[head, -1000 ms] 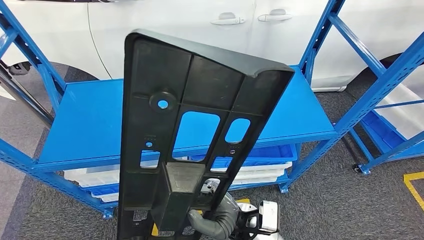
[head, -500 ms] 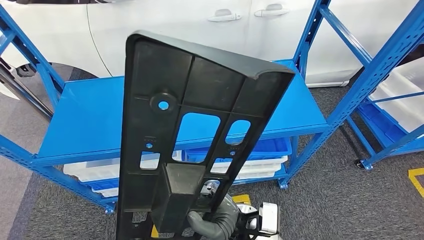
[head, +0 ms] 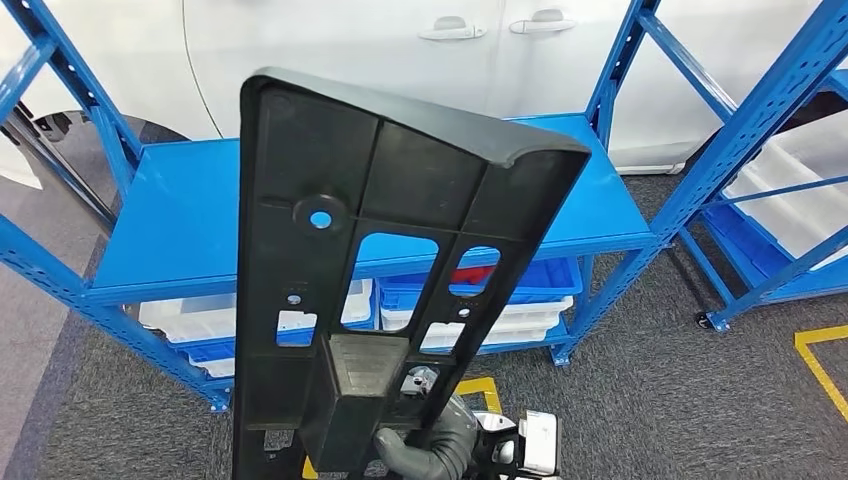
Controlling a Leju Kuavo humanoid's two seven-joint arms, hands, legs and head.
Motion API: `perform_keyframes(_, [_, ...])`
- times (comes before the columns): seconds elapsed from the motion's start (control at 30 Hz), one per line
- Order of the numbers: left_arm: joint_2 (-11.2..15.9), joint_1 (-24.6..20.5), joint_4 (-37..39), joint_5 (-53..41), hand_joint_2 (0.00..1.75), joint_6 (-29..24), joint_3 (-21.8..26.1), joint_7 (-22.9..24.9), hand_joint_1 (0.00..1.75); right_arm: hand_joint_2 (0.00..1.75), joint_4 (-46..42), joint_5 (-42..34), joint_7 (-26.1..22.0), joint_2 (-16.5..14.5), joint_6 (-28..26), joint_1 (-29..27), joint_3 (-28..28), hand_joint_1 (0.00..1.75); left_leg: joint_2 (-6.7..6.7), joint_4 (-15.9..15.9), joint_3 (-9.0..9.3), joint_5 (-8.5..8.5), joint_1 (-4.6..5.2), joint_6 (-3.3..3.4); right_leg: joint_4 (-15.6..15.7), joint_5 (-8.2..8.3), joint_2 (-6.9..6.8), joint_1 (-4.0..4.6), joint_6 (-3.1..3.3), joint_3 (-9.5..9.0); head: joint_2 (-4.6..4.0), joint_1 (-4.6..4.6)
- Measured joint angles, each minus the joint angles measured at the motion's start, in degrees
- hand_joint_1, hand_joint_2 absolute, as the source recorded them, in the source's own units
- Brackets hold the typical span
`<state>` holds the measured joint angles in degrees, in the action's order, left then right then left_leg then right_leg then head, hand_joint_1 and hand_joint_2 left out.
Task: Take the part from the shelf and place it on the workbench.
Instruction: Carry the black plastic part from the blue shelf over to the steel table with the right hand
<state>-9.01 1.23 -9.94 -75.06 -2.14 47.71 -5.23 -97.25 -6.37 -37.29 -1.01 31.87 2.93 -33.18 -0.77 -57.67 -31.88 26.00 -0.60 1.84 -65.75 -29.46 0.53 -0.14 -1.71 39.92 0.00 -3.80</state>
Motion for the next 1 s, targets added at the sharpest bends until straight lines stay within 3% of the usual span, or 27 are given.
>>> perform_keyframes(0.03, [0.0, 0.0, 0.0, 0.0, 1.75, 0.0, 0.0, 0.0, 0.00, 1.75, 0.0, 0.0, 0.1, 0.0, 0.0, 0.0, 0.0, 1.75, 0.03, 0.0, -0.32, -0.22, 0.01, -0.01, -2.1, -1.33, -0.01, -0.06, -0.14, 0.54, 0.00, -0.01])
perform_keyframes(0.07, [0.0, -0.1, 0.0, 0.0, 1.75, 0.0, 0.0, 0.0, 0.00, 1.75, 0.0, 0.0, 0.3, 0.0, 0.0, 0.0, 0.0, 1.75, 0.08, -0.1, -1.23, -0.85, 0.02, -0.13, -3.8, -1.95, -0.05, -0.15, -0.29, -0.05, 0.00, -0.01])
perform_keyframes(0.1, [0.0, -0.1, 0.0, 0.0, 1.75, 0.0, 0.0, 0.0, 0.00, 1.75, -0.1, 0.0, 0.4, 0.0, 0.0, -0.1, 0.0, 1.75, 0.12, -0.3, -2.30, -1.59, 0.04, -0.29, -3.6, -1.95, -0.08, -0.24, -0.36, -1.99, 0.00, -0.02])
perform_keyframes(0.17, [0.0, -0.3, 0.0, -0.1, 1.75, 0.1, 0.0, 0.0, 0.00, 1.75, -0.2, 0.0, 0.6, 0.0, 0.1, -0.1, 0.1, 1.75, 0.07, -0.6, -4.16, -3.07, 0.09, -0.85, 2.6, -0.82, 0.01, -0.21, 0.03, -8.76, 0.00, -0.02])
perform_keyframes(0.2, [0.0, -0.4, 0.0, -0.1, 1.75, 0.1, 0.0, 0.0, 0.00, 1.75, -0.3, 0.0, 0.6, -0.1, 0.1, -0.2, 0.1, 1.75, -0.03, -0.6, -4.36, -3.49, 0.12, -1.18, 6.1, -0.48, 0.12, -0.08, 0.48, -11.12, 0.00, -0.02])
perform_keyframes(0.23, [0.0, -0.4, 0.0, -0.1, 1.75, 0.1, 0.0, 0.0, 0.00, 1.75, -0.4, 0.0, 0.6, -0.1, 0.1, -0.3, 0.1, 1.75, -0.11, -0.6, -4.42, -3.88, 0.12, -1.54, 8.0, -0.64, 0.26, 0.05, 0.95, -12.16, 0.00, -0.02])
perform_keyframes(0.3, [0.0, -0.4, 0.0, -0.1, 1.75, 0.2, 0.0, 0.0, 0.00, 1.75, -0.5, 0.0, 0.6, -0.1, 0.2, -0.6, 0.2, 1.75, -0.30, -0.2, -4.43, -4.72, 0.09, -2.35, 8.6, -0.02, 0.31, 0.16, 1.90, -11.88, 0.00, 0.01])
perform_keyframes(0.37, [0.1, -0.4, 0.0, -0.1, 1.75, 0.2, 0.0, 0.0, 0.00, 1.75, -0.5, 0.0, 0.6, -0.2, 0.2, -0.8, 0.2, 1.75, -0.38, -1.0, -5.02, -3.64, 0.06, -2.94, 9.1, 0.98, 0.11, -0.02, 2.76, -11.31, 0.00, 0.02])
perform_keyframes(0.43, [0.1, -0.5, 0.0, -0.1, 1.75, 0.2, 0.0, 0.0, 0.00, 1.75, -0.5, 0.2, 0.6, -0.3, 0.3, -0.9, 0.2, 1.75, -0.40, -6.3, -6.79, 1.30, 0.02, -3.27, 9.3, 2.16, -0.09, -0.10, 3.35, -10.26, 0.00, 0.02])
perform_keyframes(0.5, [0.1, -0.6, 0.0, -0.1, 1.75, 0.3, 0.0, 0.0, 0.00, 1.75, -0.5, 0.4, 0.5, -0.3, 0.5, -1.2, 0.3, 1.75, -0.41, -14.1, -8.81, 6.12, 0.03, -3.52, 9.2, 3.23, -0.18, 0.11, 3.57, -8.85, 0.00, 0.02])
perform_keyframes(0.53, [0.1, -0.6, 0.0, -0.1, 1.75, 0.3, 0.0, 0.0, 0.00, 1.75, -0.5, 0.4, 0.5, -0.3, 0.7, -1.3, 0.3, 1.75, -0.42, -16.5, -9.01, 6.79, 0.03, -3.55, 9.1, 3.72, -0.20, 0.23, 3.59, -8.12, 0.00, 0.02])
perform_keyframes(0.57, [0.2, -0.7, 0.0, -0.1, 1.75, 0.3, 0.0, 0.0, 0.00, 1.75, -0.5, 0.4, 0.5, -0.3, 0.8, -1.4, 0.3, 1.75, -0.42, -16.9, -8.24, 6.29, 0.04, -3.52, 8.9, 4.16, -0.20, 0.32, 3.57, -7.40, 0.00, 0.02])
perform_keyframes(0.63, [0.2, -0.5, 0.0, -0.1, 1.75, 0.3, 0.0, 0.0, 0.00, 1.75, -0.5, 0.4, 0.5, -0.3, 1.0, -1.4, 0.4, 1.75, -0.38, -11.2, -3.49, 3.62, 0.04, -3.19, 8.5, 4.91, -0.11, 0.46, 3.38, -6.16, 0.00, 0.02])
perform_keyframes(0.7, [0.2, -0.2, 0.0, -0.1, 1.75, 0.3, 0.0, 0.0, 0.00, 1.75, -0.5, 0.6, 0.3, -0.4, 1.1, -1.5, 0.5, 1.75, -0.36, -3.2, 2.06, 2.69, 0.21, -2.62, 8.0, 5.42, -0.02, 0.67, 2.99, -5.35, 0.00, 0.02])
perform_keyframes(0.73, [0.2, -0.1, 0.0, -0.1, 1.75, 0.3, 0.0, 0.0, 0.00, 1.75, -0.5, 0.7, 0.2, -0.4, 1.1, -1.5, 0.6, 1.75, -0.40, -0.9, 3.47, 2.86, 0.35, -2.32, 7.8, 5.64, -0.02, 0.76, 2.71, -5.15, 0.00, 0.02])
perform_keyframes(0.83, [0.1, 0.0, 0.0, -0.1, 1.75, 0.3, 0.0, 0.0, 0.00, 1.75, -0.5, 0.9, -0.1, -0.4, 1.2, -1.6, 0.7, 1.75, -0.47, 0.3, 3.01, 2.28, 0.33, -1.34, 7.4, 6.26, -0.01, 0.85, 1.64, -4.56, 0.00, 0.02])
perform_keyframes(0.9, [0.0, 0.0, 0.0, -0.1, 1.75, 0.2, 0.0, 0.0, 0.00, 1.75, -0.5, 1.0, -0.2, -0.4, 1.2, -1.6, 0.8, 1.75, -0.14, 0.5, 1.93, 1.21, -0.01, -0.55, 5.1, 3.79, 0.03, 0.70, 0.95, -3.31, 0.00, 0.02])
perform_keyframes(1.0, [0.0, 0.0, 0.0, 0.0, 1.75, 0.2, 0.0, -0.1, 0.00, 1.75, -0.4, 1.2, -0.3, -0.4, 1.2, -1.8, 1.1, 1.75, 0.16, 0.5, -0.04, -0.39, -0.01, -0.13, -5.3, -3.80, 0.00, 0.14, 0.00, 0.03, 0.00, 0.02])
